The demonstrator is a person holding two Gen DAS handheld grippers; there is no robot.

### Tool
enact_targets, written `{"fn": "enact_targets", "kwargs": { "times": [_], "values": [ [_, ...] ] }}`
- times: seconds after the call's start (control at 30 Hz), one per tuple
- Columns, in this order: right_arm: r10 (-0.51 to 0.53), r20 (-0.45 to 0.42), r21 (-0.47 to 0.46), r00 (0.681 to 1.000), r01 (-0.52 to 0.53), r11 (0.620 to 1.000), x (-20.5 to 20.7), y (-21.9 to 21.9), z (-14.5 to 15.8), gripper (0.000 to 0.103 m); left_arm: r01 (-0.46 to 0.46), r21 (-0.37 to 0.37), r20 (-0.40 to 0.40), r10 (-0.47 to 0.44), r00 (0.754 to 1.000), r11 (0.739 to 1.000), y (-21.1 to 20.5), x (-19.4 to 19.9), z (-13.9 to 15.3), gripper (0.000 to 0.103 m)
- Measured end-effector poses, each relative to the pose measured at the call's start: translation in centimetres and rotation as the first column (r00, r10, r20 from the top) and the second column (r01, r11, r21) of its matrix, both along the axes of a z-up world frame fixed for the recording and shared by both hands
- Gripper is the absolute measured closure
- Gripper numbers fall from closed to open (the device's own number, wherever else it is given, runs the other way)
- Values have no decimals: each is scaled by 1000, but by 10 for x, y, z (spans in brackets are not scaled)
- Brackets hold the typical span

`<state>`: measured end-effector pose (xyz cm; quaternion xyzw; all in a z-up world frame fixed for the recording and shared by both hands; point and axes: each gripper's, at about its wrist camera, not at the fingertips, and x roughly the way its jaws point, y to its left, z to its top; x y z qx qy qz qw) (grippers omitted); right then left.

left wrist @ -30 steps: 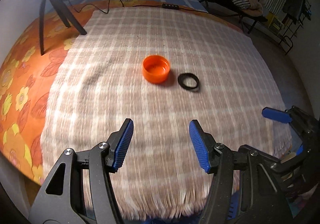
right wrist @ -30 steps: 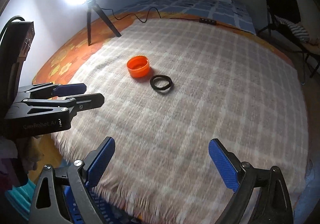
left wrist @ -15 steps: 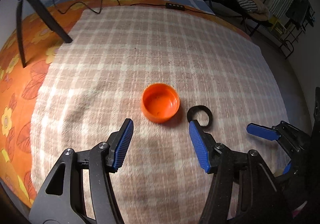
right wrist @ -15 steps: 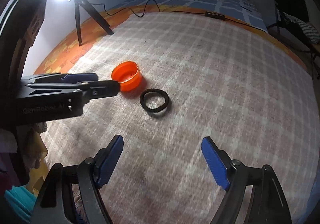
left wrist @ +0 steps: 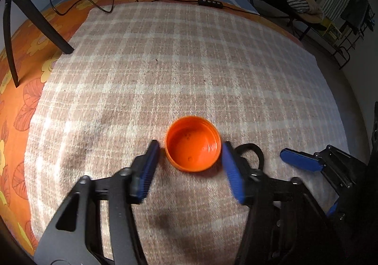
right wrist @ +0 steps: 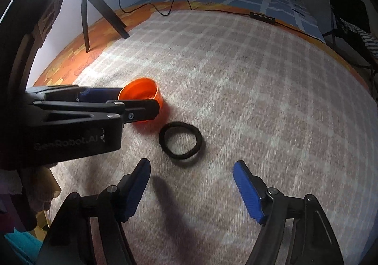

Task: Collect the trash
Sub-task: 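Grasp the orange cap with left tool while right tool grasps the black ring, then carry orange cap and black ring over the basket and open both tools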

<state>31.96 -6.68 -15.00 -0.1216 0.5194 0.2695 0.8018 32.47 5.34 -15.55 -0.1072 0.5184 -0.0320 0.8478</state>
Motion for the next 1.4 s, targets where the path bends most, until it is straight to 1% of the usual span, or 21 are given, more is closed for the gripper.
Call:
{"fn": "enact_targets", "kwargs": {
  "times": [0.13, 0.2, 0.23, 0.3, 0.33, 0.37, 0.4, 0.43, 0.47, 0.5, 0.53, 0.57, 0.67, 0.87, 1.03, 1.17, 1.4],
  "values": [
    [4, 12, -5, 1000, -4, 1000, 5, 6, -1, 27, 1, 2, 15, -1, 1000, 1000, 4, 12, -2, 53],
    [4, 18, -6, 1000, -4, 1000, 8, 8, -1, 30, -4, 8, 22, 4, 1000, 1000, 7, 18, -3, 53],
    [4, 22, -9, 1000, -4, 1000, 9, 10, -2, 33, -9, 6, 24, 9, 1000, 1000, 9, 20, -2, 53],
    [5, 32, -17, 999, -4, 1000, 11, 12, -2, 41, -17, 2, 27, 17, 999, 1000, 16, 23, -3, 53],
    [8, 36, -22, 999, -7, 1000, 11, 13, -1, 47, -19, 3, 29, 19, 999, 1000, 21, 24, -4, 53],
    [10, 38, -22, 999, -10, 1000, 12, 14, -1, 57, -22, 8, 31, 22, 999, 1000, 26, 22, -5, 53],
    [13, 39, -19, 999, -12, 1000, 12, 14, 0, 63, -27, 13, 34, 26, 999, 1000, 30, 23, -5, 53],
    [17, 39, -15, 999, -16, 1000, 13, 15, 0, 73, -31, 18, 37, 31, 999, 999, 34, 23, -5, 53],
    [19, 39, -13, 999, -19, 1000, 13, 15, 0, 79, -35, 20, 38, 34, 999, 999, 36, 23, -5, 53],
    [20, 40, -13, 999, -19, 1000, 13, 15, 0, 82, -39, 19, 40, 38, 998, 999, 39, 22, -5, 53],
    [20, 38, -6, 999, -20, 1000, 12, 15, 1, 89, -41, 19, 42, 40, 998, 999, 42, 21, -5, 53],
    [19, 36, -2, 999, -19, 1000, 12, 15, 1, 92, -44, 20, 44, 44, 998, 999, 45, 20, -5, 53],
    [10, 46, 9, 999, -10, 1000, 9, 13, 5, 95, -46, 22, 48, 45, 998, 999, 49, 15, -4, 53],
    [-13, 63, 35, 998, 11, 999, 1, 4, 20, 95, -40, 34, 66, 38, 997, 999, 46, -9, 6, 53],
    [-18, 81, 53, 997, 14, 998, -10, -3, 39, 95, -34, 40, 87, 30, 996, 999, 33, -31, 23, 53],
    [-13, 97, 67, 995, 6, 998, -28, -9, 54, 95, -22, 46, 104, 17, 994, 999, 22, -57, 38, 53],
    [12, 103, 74, 995, -20, 997, -73, -22, 72, 95, -5, 33, 120, 1, 993, 999, 12, -105, 59, 53]
  ]
}}
